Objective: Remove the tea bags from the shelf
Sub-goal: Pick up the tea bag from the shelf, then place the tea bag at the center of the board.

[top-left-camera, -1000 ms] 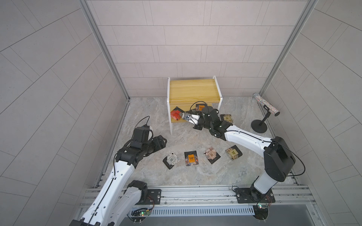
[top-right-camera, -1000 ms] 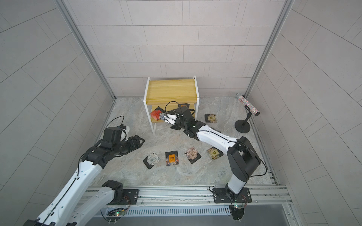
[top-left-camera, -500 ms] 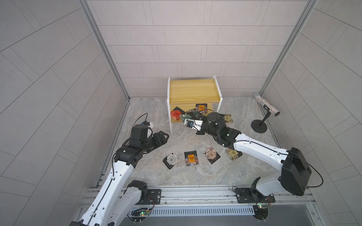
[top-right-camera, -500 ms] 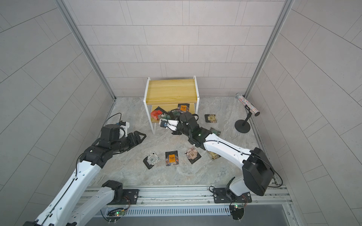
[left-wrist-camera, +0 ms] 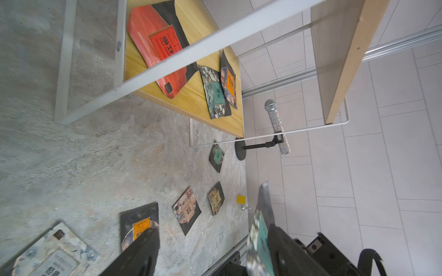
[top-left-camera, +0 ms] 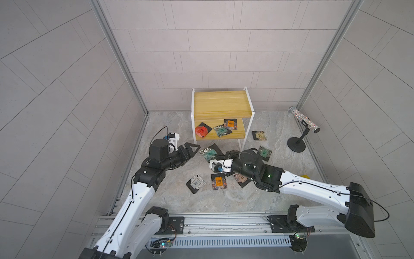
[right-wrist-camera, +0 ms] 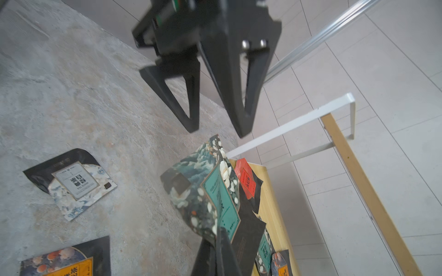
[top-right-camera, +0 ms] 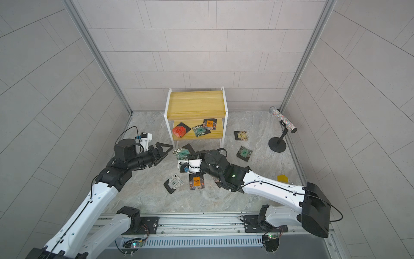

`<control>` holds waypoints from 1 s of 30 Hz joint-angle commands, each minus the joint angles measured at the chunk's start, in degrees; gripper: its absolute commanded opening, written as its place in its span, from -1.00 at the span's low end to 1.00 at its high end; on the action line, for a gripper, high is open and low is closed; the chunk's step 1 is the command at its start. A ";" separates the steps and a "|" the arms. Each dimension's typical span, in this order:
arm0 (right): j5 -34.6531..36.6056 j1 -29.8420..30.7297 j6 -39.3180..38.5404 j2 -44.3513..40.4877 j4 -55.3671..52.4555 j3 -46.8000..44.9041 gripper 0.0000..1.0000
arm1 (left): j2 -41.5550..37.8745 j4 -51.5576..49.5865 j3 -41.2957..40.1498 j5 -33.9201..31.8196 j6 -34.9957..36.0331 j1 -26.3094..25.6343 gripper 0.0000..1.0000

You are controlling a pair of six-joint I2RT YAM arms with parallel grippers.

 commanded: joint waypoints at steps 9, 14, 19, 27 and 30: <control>5.59 3.15 -1.05 0.74 4.39 -0.38 -0.97 | 1.08 6.61 -1.02 7.91 -2.36 -3.08 0.11; 5.76 3.41 -2.11 1.59 5.12 -0.10 -0.96 | 0.25 6.61 -1.61 7.78 -2.62 -3.75 -0.19; 6.06 4.08 -2.17 1.95 5.78 -0.42 -0.81 | 0.25 6.57 -1.54 7.43 -2.53 -3.75 -0.77; 9.81 3.80 0.11 -0.02 4.18 -2.35 -0.04 | -1.05 -0.27 -0.31 1.10 0.58 -3.27 -1.00; 11.69 3.26 1.63 -1.71 2.05 -3.68 0.05 | -2.73 -5.07 -0.05 -2.75 1.92 -1.85 -1.00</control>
